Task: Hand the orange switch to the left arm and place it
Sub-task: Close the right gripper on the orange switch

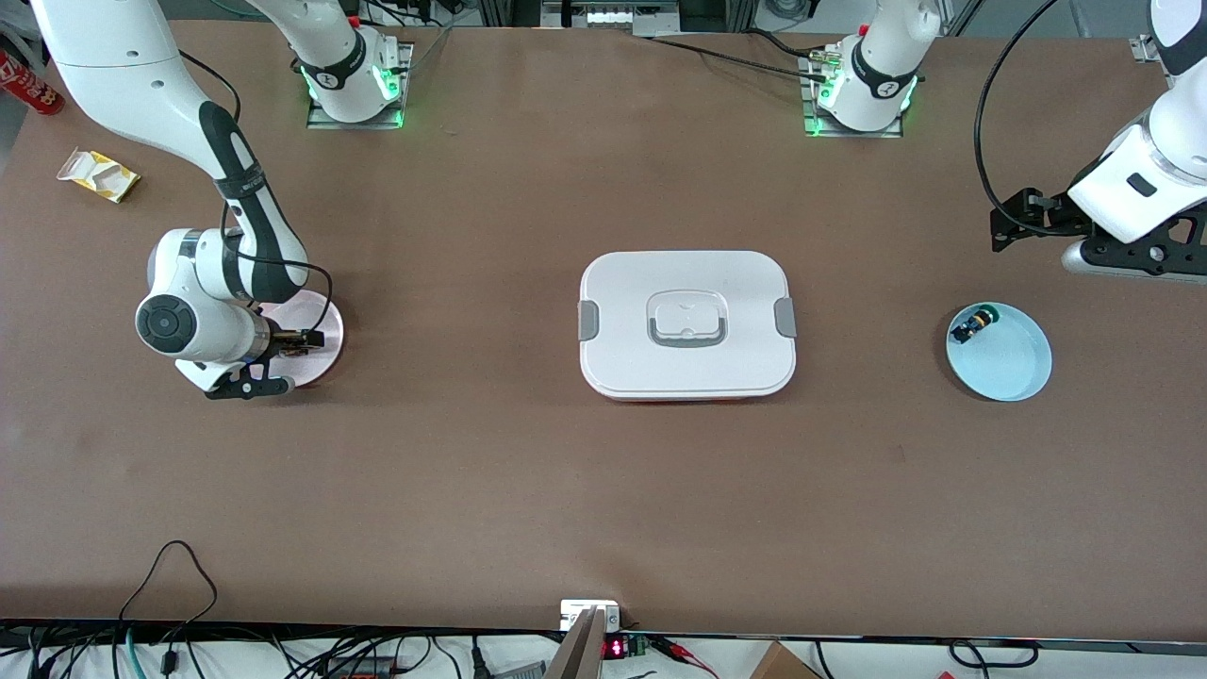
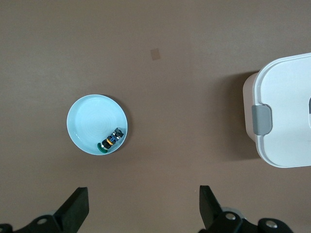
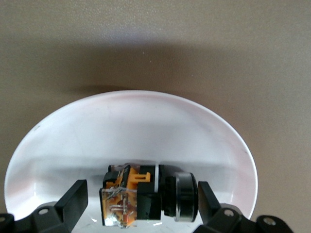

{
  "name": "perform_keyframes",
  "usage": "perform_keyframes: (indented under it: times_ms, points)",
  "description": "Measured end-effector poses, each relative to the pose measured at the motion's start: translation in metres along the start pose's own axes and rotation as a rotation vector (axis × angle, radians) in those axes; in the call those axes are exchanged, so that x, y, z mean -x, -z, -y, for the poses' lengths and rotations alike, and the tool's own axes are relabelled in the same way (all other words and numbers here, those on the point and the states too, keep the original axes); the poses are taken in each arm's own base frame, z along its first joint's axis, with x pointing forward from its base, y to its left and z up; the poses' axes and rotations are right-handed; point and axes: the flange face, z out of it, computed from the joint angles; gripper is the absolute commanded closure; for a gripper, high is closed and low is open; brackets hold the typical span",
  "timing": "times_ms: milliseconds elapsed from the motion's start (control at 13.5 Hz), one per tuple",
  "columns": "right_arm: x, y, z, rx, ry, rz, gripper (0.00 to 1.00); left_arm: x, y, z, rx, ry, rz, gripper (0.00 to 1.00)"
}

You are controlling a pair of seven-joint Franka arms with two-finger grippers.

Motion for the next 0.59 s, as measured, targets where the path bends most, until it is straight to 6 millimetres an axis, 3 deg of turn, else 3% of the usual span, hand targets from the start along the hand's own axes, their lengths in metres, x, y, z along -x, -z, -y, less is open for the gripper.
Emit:
perform_keyframes:
  times_ms: [74,148,222,296,370,444,593]
  points:
    - [0.0002,-0.0002,-0.0005,0.0,-0.001,0.002,0.04,0.0,0.0,0.0,0.0,0.0,0.0,0.0]
    - [0.0008,-0.0007,-0.0007,-0.001,-0.001,0.005,0.17,0.0,0.0,0.0,0.0,0.0,0.0,0.0]
    - [0.0014,-0.0014,-0.0007,-0.001,-0.001,0.009,0.31,0.0,0.0,0.0,0.0,0.0,0.0,0.0]
    - [0.002,-0.0021,-0.0006,-0.001,-0.001,0.014,0.55,0.0,0.0,0.0,0.0,0.0,0.0,0.0]
    - [0.003,-0.0029,-0.0005,-0.002,0.0,0.022,0.68,0.0,0.0,0.0,0.0,0.0,0.0,0.0]
    - [0.0039,-0.0031,-0.0003,-0.002,0.002,0.03,0.76,0.0,0.0,0.0,0.0,0.0,0.0,0.0]
    - [0.0045,0.0035,0.0005,-0.002,0.006,0.027,0.8,0.0,0.0,0.0,0.0,0.0,0.0,0.0]
